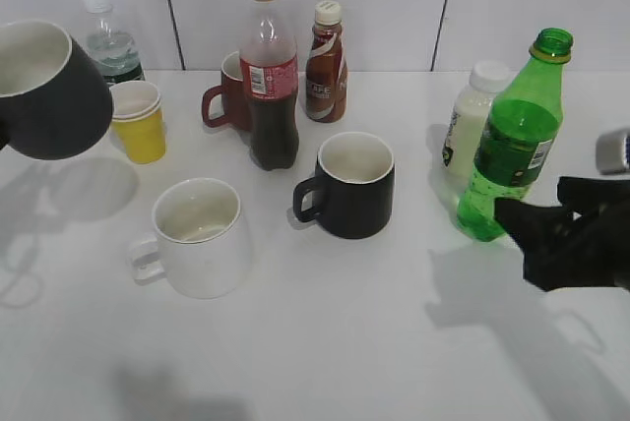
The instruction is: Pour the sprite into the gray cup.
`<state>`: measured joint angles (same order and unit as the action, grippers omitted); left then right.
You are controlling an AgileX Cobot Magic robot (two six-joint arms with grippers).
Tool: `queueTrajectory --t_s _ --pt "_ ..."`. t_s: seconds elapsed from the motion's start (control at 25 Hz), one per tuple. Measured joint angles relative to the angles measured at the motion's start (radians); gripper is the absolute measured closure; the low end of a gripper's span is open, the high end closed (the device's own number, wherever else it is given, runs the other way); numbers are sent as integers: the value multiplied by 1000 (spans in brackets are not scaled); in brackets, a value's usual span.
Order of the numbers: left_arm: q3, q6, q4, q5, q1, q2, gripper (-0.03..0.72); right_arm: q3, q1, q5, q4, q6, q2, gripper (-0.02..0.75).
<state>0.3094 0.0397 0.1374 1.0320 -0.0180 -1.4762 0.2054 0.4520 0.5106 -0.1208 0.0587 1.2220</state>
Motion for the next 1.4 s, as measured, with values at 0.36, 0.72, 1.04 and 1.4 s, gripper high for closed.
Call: queueTrajectory --t_s 0.36,0.72,1.04,1.4 --pt "0 7 62 0 0 0 620 -6 0 493 -236 6 331 74" --pt "0 8 80 6 0 0 620 186 0 563 -236 -45 643 89" --pt "0 9 136 -4 -22 4 620 192 0 612 -318 183 647 359" --pt "176 9 158 -576 -315 130 620 226 2 255 -252 707 266 359"
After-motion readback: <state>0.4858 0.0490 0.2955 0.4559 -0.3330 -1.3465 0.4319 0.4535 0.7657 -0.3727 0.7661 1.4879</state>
